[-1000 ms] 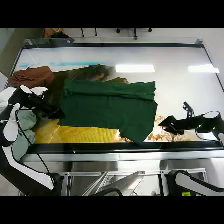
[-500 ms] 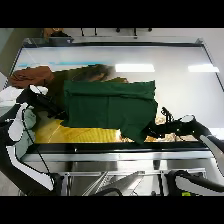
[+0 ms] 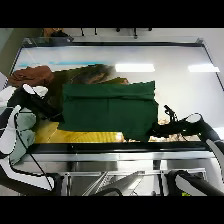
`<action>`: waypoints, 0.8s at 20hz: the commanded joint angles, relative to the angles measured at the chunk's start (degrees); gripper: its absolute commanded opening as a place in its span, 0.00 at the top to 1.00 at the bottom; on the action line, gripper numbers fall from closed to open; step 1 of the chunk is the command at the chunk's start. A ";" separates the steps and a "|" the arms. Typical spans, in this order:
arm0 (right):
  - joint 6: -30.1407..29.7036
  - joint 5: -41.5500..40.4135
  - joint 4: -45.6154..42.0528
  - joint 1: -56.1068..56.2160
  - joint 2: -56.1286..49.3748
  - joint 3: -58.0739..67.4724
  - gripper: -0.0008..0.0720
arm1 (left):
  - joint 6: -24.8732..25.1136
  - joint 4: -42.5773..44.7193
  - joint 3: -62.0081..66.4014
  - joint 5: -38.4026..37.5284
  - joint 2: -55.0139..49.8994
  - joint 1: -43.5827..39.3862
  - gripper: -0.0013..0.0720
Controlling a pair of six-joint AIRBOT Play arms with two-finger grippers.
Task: Fold the shirts.
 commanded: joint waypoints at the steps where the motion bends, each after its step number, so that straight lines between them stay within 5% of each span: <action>1: 8.57 6.64 -12.37 -4.44 8.46 0.02 0.96 | -1.75 3.26 -9.77 -0.35 6.71 0.02 0.97; 5: 9.11 9.84 -16.85 -8.07 17.25 0.04 0.96 | -2.99 6.01 -18.32 -0.07 12.44 0.02 0.97; 7: 4.74 7.34 -14.01 -8.52 18.71 0.24 0.96 | -2.99 4.57 -19.26 0.63 14.45 0.02 0.97; 12: -10.75 -1.86 7.41 -8.39 10.93 5.86 0.96 | -3.06 0.35 -9.14 1.68 15.56 -0.50 0.97; 16: -22.60 -4.57 20.79 -7.39 -5.14 16.61 0.96 | -3.67 0.11 1.07 5.07 10.56 -1.11 0.97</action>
